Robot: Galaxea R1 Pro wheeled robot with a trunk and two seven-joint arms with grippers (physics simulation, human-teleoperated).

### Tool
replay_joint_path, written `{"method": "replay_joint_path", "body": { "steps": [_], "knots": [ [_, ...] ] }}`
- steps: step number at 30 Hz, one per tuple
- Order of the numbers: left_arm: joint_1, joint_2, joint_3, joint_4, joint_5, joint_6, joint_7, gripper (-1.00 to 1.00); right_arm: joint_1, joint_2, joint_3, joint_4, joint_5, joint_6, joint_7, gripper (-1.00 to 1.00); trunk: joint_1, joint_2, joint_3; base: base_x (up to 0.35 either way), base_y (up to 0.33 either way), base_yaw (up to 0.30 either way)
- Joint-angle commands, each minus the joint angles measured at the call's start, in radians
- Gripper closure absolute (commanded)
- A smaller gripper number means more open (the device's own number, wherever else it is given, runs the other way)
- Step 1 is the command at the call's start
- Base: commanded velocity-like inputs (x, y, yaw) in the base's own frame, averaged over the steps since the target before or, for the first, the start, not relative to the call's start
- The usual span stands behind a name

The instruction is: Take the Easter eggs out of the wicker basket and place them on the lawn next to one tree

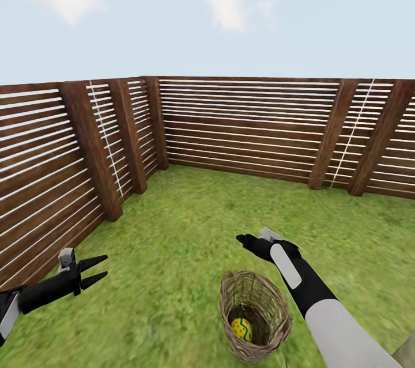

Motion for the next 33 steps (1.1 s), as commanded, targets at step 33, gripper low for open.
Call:
{"method": "replay_joint_path", "body": {
  "steps": [33],
  "knots": [
    [-0.010, -0.006, 0.004, -0.005, -0.002, 0.010, 0.592, -1.00, -0.006, 0.043, 0.043, 0.222, 0.035, 0.009, -0.277, -1.00, 0.001, -0.002, -0.002, 0.065, 0.022, 0.000]
  ]
}}
